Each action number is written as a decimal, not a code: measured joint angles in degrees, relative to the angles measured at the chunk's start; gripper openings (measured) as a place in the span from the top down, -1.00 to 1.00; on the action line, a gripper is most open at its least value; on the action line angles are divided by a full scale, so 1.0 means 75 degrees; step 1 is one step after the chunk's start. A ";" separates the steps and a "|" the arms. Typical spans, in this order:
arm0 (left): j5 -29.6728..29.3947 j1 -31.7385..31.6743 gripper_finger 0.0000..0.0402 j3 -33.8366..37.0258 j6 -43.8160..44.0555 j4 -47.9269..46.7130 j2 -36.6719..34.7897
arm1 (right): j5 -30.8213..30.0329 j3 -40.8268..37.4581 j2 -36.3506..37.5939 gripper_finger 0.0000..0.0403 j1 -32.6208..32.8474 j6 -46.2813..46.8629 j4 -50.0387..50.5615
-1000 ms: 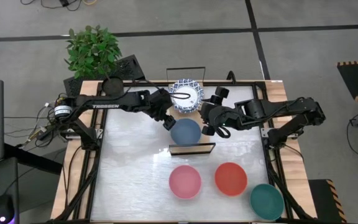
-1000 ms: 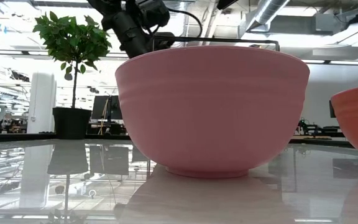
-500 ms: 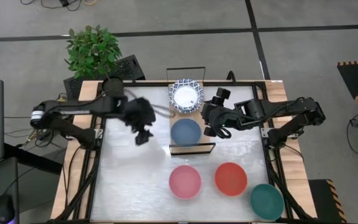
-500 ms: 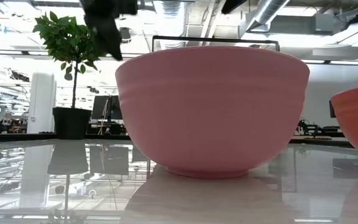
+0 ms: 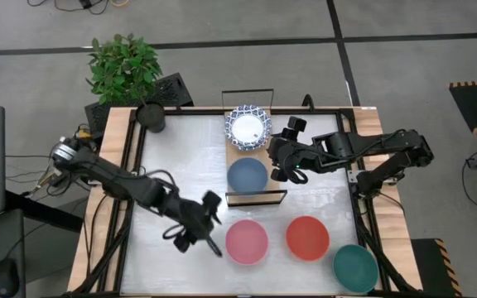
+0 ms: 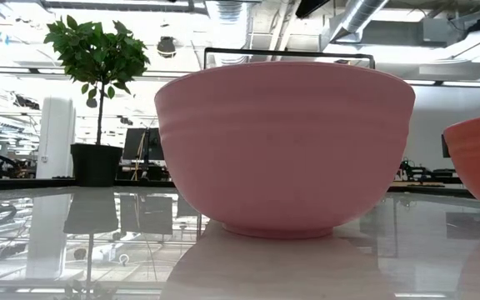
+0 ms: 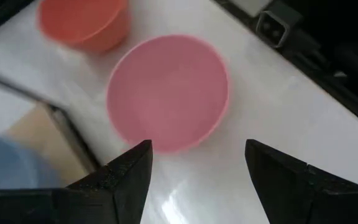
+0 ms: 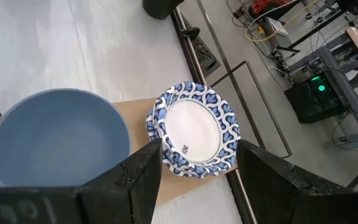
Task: Place and stack bowls onto a shelf
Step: Stack the pink bowl on top of the blue bowl on the shelf
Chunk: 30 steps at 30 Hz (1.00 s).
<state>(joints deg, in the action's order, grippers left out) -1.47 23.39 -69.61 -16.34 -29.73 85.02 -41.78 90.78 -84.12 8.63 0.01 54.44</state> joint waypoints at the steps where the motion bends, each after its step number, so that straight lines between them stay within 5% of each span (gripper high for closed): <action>1: 0.0211 -0.0023 -0.20 -0.0091 -0.0161 0.0038 0.0144 | 0.0013 0.0000 0.0000 -0.14 -0.0017 0.0001 -0.0007; 8: 0.1113 -0.0300 -0.20 -0.1092 -0.0817 -0.0650 0.1059 | 0.0588 0.0000 0.0000 -0.14 -0.0074 0.0215 -0.0007; 12: 0.1153 -0.0285 -0.20 -0.1815 -0.0061 -0.1734 0.1189 | 0.0613 0.0000 0.0000 -0.14 -0.0055 0.0628 0.0273; 24: -0.0212 -0.0422 -0.20 -0.2275 -0.0623 -0.2236 0.0861 | 0.0610 0.0000 0.0000 -0.14 0.0256 0.1994 0.0854; 30: -0.0233 -0.0762 -0.20 -0.1923 -0.0509 -0.2220 0.0920 | 0.0610 0.0000 0.0000 -0.14 0.0483 0.2036 0.0853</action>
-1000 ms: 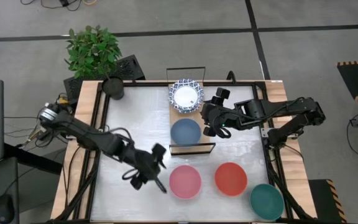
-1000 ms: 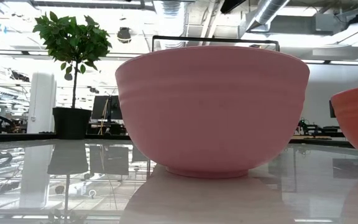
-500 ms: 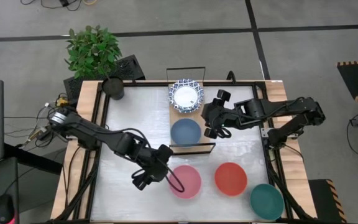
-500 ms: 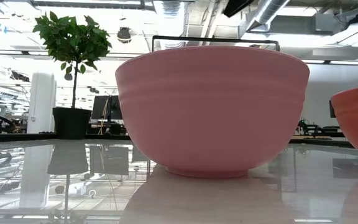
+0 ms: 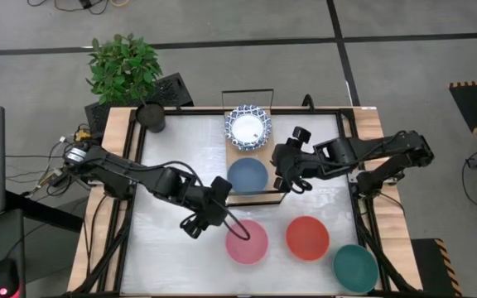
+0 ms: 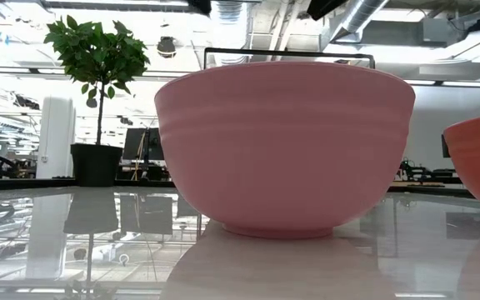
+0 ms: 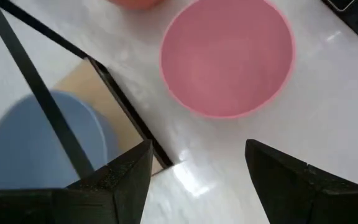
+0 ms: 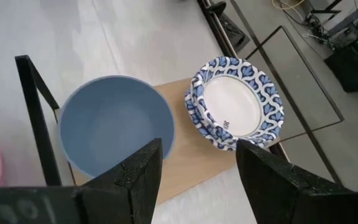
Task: Place and stack bowls onto a shelf
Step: Stack the pink bowl on top of the blue bowl on the shelf
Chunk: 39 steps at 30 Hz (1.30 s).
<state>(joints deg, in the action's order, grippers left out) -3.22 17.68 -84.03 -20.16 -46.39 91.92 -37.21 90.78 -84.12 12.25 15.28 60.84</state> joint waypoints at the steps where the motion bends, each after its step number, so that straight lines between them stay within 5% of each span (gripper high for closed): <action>1: 0.0079 -0.0012 -0.20 0.0099 0.0069 0.0102 0.0000 | 0.0000 0.0000 0.0001 -0.14 0.0027 0.0062 0.0000; 8: 0.0163 0.0502 -0.20 0.0963 0.0185 0.1016 0.0012 | -0.0003 0.0000 0.0003 -0.14 0.0169 0.0728 0.0000; 18: -0.0836 0.1792 -0.20 0.1671 -0.1271 0.2321 0.0065 | -0.0006 0.0000 0.0003 -0.14 0.0605 0.1715 -0.0026; 31: -0.1577 0.1694 -0.20 0.1711 -0.2861 0.3066 0.1666 | -0.0009 0.0000 0.0003 -0.14 0.0807 0.1905 -0.0169; 39: -0.1392 0.1488 0.17 0.1697 -0.3029 0.3083 0.1772 | -0.0023 0.0000 0.0003 -0.14 0.0810 0.1917 -0.0182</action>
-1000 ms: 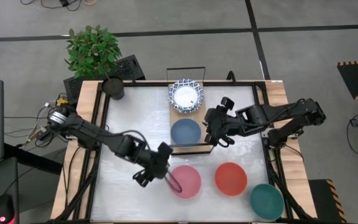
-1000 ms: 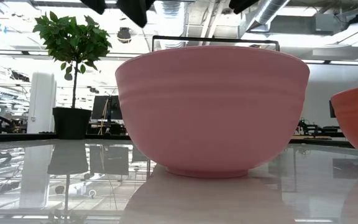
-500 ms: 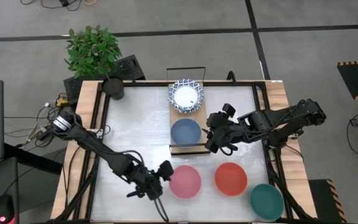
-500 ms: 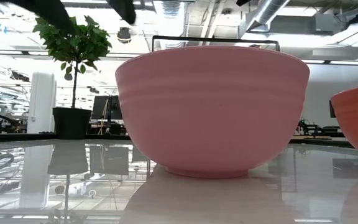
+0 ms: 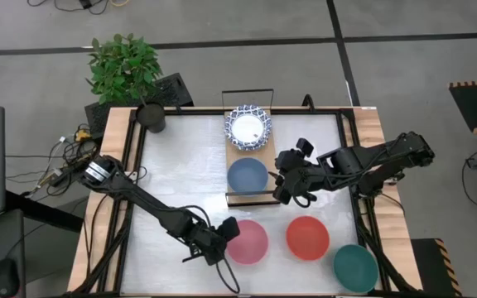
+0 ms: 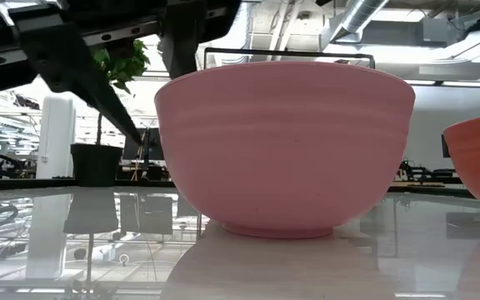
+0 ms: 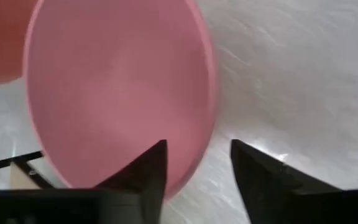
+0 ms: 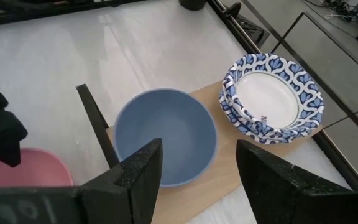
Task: Place and stack bowls onto a shelf
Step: Stack the pink bowl on top of the blue bowl on the shelf
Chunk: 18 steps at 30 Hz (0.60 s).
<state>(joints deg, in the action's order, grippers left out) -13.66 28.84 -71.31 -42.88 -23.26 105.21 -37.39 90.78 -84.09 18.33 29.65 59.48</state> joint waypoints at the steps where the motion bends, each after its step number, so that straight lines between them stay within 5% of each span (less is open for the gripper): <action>1: 0.0087 -0.0017 0.26 0.0000 -0.0019 -0.0034 0.0000 | -0.0001 0.0000 0.0000 -0.14 0.0000 0.0031 -0.0004; 9: 0.0738 -0.0220 0.94 0.0026 -0.0208 0.0081 0.0000 | -0.0003 0.0000 0.0000 -0.14 0.0006 0.0250 -0.0002; 18: 0.0679 -0.0201 0.99 -0.0323 0.0502 -0.0089 -0.0003 | -0.0003 0.0000 0.0000 -0.14 0.0006 0.0265 0.0009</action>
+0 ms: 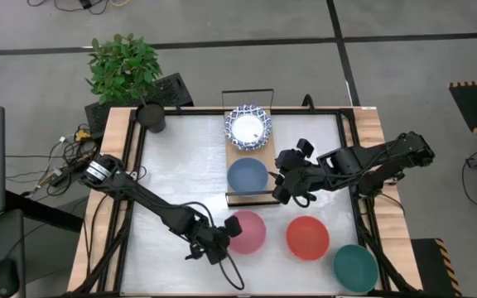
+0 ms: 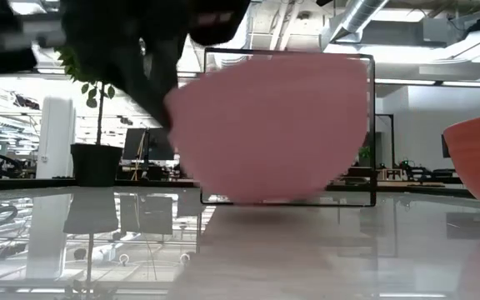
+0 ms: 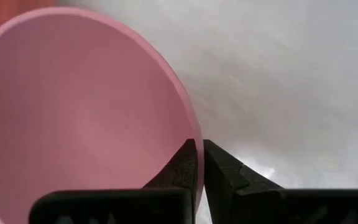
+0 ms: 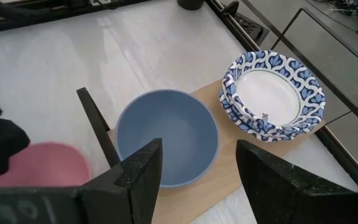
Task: Place and stack bowls onto a shelf
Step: Stack the pink bowl on top of the blue bowl on the shelf
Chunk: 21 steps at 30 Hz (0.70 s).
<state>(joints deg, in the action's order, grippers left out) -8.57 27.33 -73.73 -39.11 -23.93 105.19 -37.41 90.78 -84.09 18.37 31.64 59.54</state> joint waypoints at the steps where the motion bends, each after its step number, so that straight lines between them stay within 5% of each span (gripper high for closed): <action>1: 0.0075 0.0000 0.99 -0.0143 0.0091 -0.0074 -0.0003 | 0.0000 0.0000 0.0000 -0.14 0.0000 0.0000 -0.0002; 12: 0.0447 0.0283 1.00 -0.3141 0.2157 -0.3322 -0.0012 | -0.0003 0.0000 0.0000 -0.14 0.0000 -0.0020 0.0004; 21: -0.1483 0.0456 1.00 -0.6274 0.2996 -0.7743 -0.0091 | -0.0006 0.0000 0.0000 -0.14 0.0000 0.0006 0.0352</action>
<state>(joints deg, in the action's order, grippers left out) -19.69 30.75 -120.79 -16.64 -82.00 104.50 -37.45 90.78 -84.09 18.37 31.68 62.18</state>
